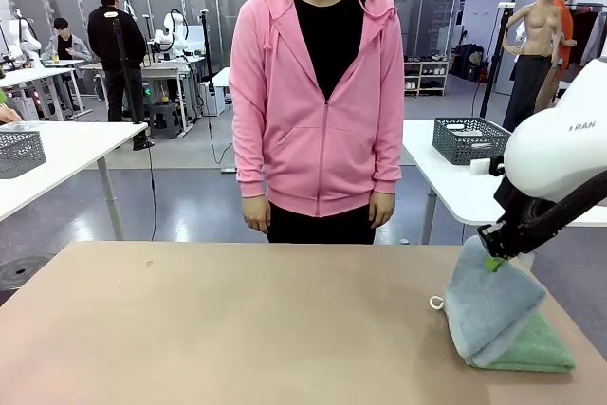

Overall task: Fold the towels and place them in the basket.
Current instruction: Stack the folded Towel with hook on the right side of the table.

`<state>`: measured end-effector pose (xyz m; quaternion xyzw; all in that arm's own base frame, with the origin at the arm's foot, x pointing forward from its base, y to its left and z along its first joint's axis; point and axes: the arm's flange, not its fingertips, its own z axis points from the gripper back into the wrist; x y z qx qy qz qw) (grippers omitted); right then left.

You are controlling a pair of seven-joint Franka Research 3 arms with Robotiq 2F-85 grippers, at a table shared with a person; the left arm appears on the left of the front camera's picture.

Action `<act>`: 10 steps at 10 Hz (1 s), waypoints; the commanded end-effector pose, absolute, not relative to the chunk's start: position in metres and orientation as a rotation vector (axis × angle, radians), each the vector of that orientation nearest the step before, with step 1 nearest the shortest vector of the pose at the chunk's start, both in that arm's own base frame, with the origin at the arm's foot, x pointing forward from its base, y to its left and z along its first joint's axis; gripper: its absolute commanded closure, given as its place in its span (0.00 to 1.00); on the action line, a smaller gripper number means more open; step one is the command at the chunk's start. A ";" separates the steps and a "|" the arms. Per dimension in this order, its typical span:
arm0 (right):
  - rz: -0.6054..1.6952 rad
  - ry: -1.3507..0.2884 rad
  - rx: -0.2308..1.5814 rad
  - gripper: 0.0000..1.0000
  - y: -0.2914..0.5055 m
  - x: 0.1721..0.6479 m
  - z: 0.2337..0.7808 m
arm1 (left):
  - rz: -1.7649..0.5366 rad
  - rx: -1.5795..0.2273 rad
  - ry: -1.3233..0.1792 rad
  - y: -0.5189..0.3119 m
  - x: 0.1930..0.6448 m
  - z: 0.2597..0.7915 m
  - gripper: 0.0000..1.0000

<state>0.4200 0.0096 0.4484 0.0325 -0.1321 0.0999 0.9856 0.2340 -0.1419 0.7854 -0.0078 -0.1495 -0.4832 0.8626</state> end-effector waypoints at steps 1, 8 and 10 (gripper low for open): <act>0.213 -0.233 -0.053 0.95 -0.004 0.429 0.427 | -1.002 -0.011 -0.318 -0.142 0.233 0.787 0.07; 0.196 -0.132 -0.212 0.47 -0.005 0.439 0.390 | -1.002 -0.011 -0.318 -0.142 0.233 0.787 0.07; 0.184 -0.137 -0.229 0.11 -0.003 0.434 0.396 | -1.002 -0.011 -0.318 -0.142 0.233 0.787 0.07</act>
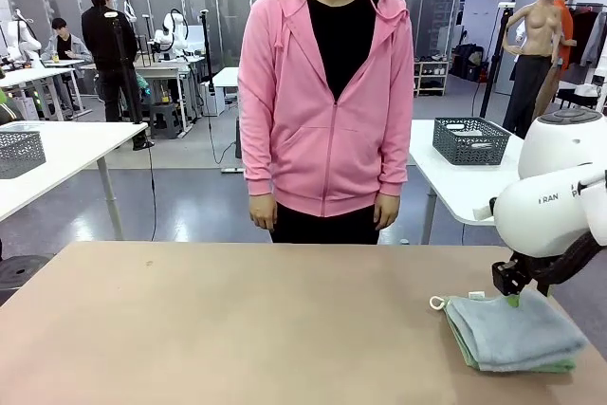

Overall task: Fold the towels and place them in the basket.
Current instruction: Stack the folded Towel with hook on the right side of the table.

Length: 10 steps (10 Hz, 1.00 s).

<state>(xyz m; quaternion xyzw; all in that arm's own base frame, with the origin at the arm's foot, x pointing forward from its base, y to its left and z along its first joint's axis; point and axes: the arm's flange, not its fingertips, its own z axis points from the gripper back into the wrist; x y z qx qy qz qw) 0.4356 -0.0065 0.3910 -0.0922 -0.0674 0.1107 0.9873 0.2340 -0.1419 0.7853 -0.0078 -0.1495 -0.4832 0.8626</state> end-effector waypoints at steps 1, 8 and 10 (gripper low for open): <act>0.183 -0.133 -0.235 0.00 -0.001 0.433 0.397 | -1.002 -0.011 -0.318 -0.142 0.233 0.787 0.07; 0.221 -0.133 -0.215 0.00 -0.002 0.433 0.398 | -1.002 -0.011 -0.318 -0.142 0.233 0.787 0.07; 0.221 -0.133 -0.215 0.00 -0.002 0.433 0.398 | -1.002 -0.011 -0.318 -0.142 0.233 0.787 0.07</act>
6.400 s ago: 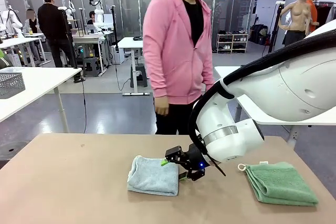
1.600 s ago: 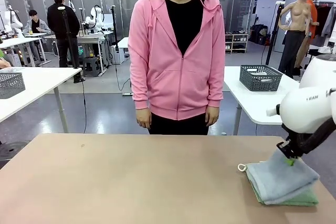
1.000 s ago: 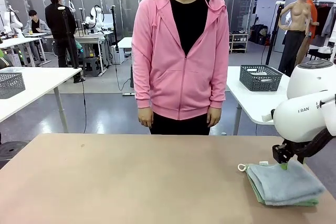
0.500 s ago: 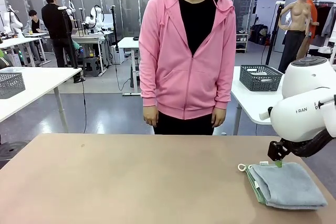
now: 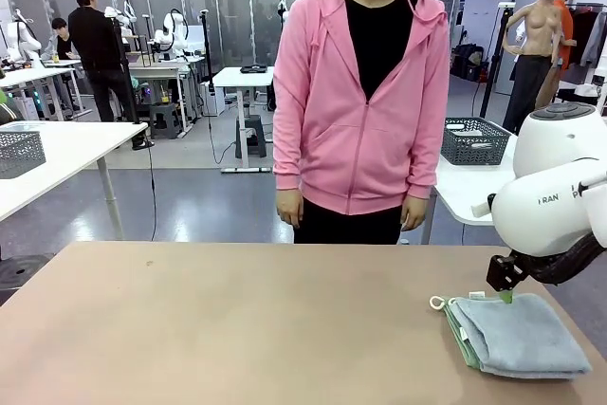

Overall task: Fold the towels and place them in the basket.
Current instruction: Stack the folded Towel with hook on the right side of the table.

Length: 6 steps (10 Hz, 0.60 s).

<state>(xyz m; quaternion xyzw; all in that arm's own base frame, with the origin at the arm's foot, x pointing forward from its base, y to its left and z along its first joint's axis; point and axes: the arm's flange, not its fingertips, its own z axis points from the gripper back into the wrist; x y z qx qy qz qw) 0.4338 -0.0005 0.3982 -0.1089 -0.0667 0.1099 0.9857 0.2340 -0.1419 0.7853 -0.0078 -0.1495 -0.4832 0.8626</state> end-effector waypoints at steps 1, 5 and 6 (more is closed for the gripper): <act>0.221 -0.133 -0.215 0.00 -0.002 0.433 0.398 | -1.002 -0.011 -0.318 -0.142 0.233 0.787 0.07; 0.221 -0.134 -0.219 0.04 -0.001 0.434 0.398 | -1.002 -0.011 -0.318 -0.142 0.233 0.787 0.07; 0.249 -0.174 -0.143 0.00 0.010 0.399 0.404 | -1.002 -0.011 -0.318 -0.142 0.233 0.787 0.07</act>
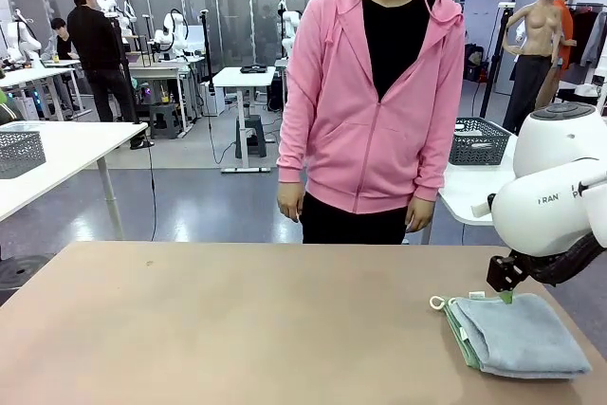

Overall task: Fold the towels and place them in the basket.
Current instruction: Stack the folded Towel with hook on the right side of the table.

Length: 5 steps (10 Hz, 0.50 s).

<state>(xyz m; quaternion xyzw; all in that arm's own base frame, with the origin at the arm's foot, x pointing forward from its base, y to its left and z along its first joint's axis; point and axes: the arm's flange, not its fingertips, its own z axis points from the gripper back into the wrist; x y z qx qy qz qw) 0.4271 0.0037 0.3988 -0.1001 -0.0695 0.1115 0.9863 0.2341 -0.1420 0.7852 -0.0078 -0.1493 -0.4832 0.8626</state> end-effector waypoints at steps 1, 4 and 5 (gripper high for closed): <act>0.261 -0.214 -0.091 0.00 0.012 0.382 0.436 | -1.002 -0.011 -0.318 -0.142 0.233 0.787 0.07; 0.360 -0.219 -0.007 0.00 0.002 0.336 0.557 | -1.002 -0.011 -0.318 -0.142 0.233 0.787 0.07; 0.388 -0.187 0.021 0.00 -0.001 0.315 0.592 | -1.002 -0.011 -0.318 -0.142 0.233 0.787 0.07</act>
